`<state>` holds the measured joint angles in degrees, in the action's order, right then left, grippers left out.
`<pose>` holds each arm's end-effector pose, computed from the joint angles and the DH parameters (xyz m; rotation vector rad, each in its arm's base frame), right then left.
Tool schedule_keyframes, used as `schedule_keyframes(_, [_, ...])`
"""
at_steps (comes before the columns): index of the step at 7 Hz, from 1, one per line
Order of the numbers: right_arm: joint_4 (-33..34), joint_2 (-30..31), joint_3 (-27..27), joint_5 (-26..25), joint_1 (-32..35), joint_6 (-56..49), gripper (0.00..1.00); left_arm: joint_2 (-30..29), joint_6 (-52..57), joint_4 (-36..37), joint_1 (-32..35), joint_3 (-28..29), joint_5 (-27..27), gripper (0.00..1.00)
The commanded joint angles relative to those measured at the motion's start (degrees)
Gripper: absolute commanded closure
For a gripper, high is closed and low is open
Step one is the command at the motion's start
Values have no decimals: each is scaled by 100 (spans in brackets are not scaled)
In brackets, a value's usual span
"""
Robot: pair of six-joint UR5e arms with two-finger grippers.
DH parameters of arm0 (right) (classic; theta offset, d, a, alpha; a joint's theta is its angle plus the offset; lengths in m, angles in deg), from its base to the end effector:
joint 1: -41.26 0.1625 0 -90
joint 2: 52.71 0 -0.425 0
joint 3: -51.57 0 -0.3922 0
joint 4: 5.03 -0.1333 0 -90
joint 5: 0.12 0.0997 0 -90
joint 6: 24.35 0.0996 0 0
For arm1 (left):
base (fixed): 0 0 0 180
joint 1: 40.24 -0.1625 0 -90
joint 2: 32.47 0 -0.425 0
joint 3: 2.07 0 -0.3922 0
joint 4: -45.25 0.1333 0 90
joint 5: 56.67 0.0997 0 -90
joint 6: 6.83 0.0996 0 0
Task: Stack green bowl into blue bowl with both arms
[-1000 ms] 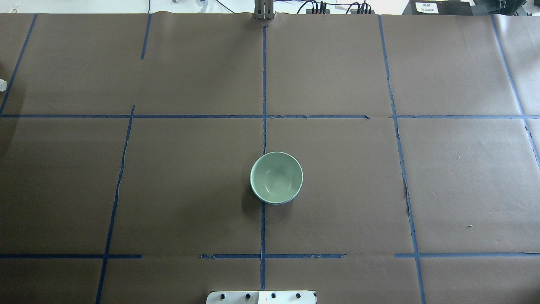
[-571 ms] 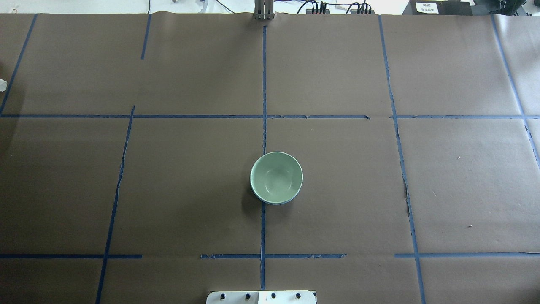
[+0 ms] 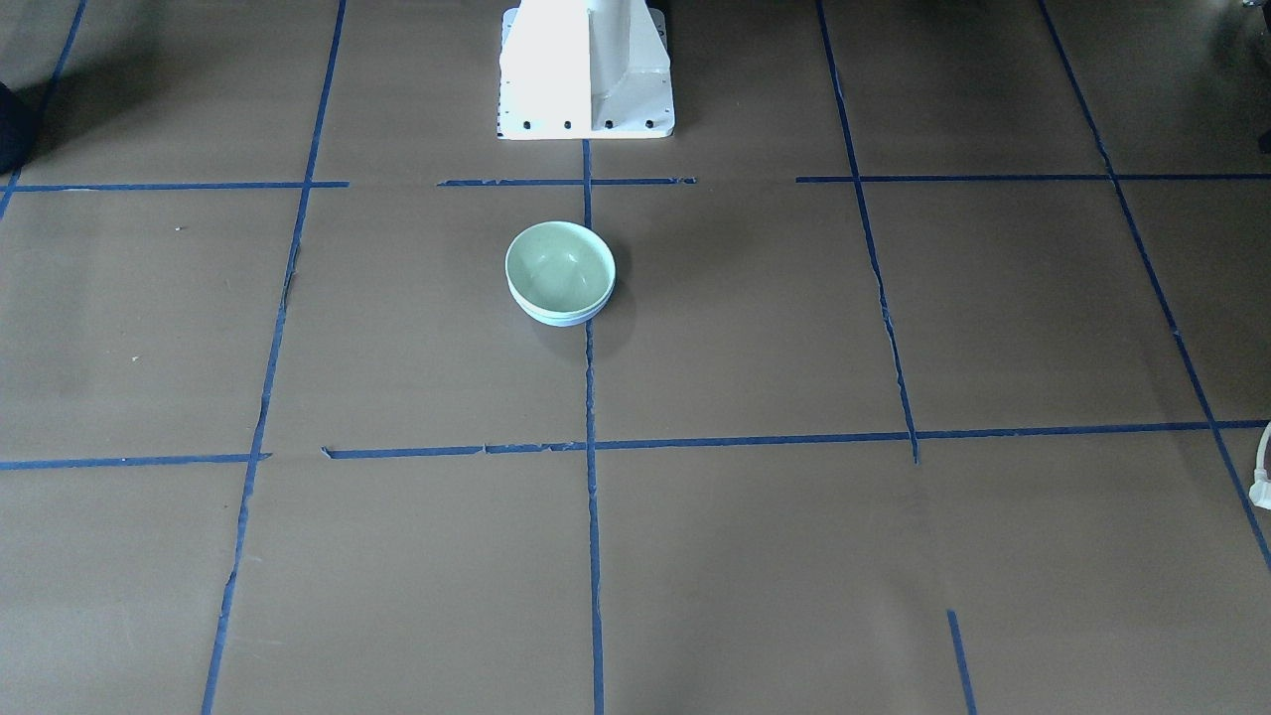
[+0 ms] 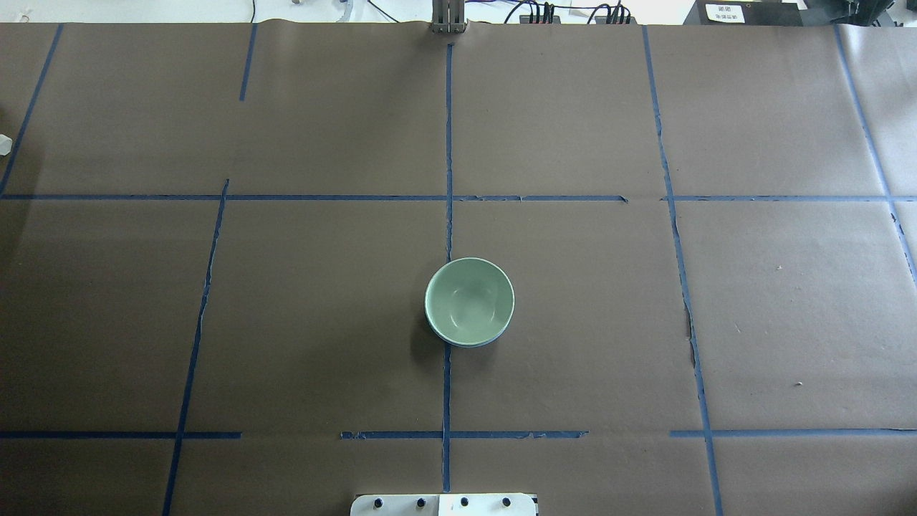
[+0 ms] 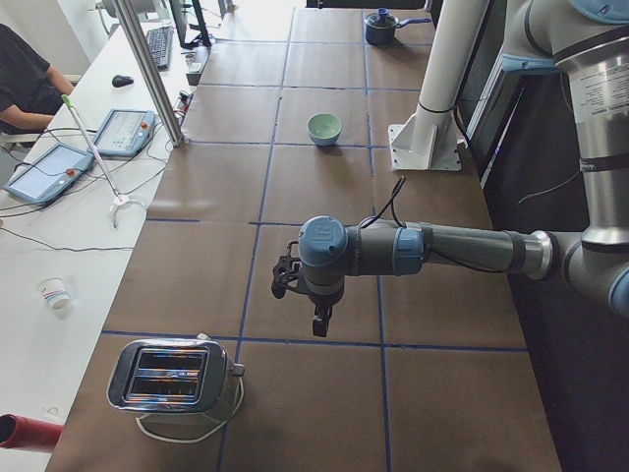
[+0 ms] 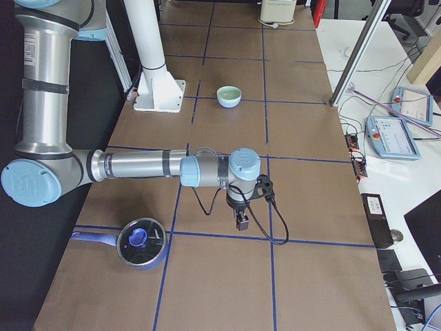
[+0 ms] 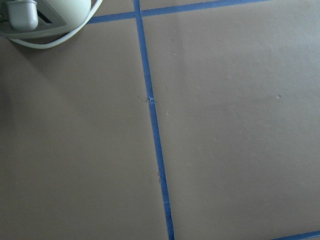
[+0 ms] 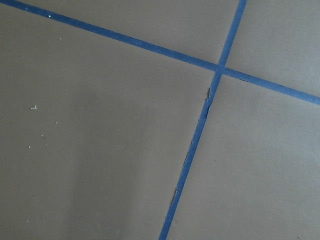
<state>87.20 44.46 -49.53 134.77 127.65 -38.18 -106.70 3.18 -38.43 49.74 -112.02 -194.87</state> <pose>0.0352 -0.4431 0.6249 0.0982 -0.7809 -0.3002 -0.0589 -0.3728 0.6130 0.0383 0.8418 0.1489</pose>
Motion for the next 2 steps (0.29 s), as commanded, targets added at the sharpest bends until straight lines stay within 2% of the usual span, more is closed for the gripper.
schedule_keyframes(1, [-3, 4, 3, 11, 0, -5, 0, -4, 0, -8, -7, -1, 13, 0])
schedule_keyframes(2, [-3, -4, 12, -15, 0, -5, 0, -30, 0, -8, -7, -18, 4, 0])
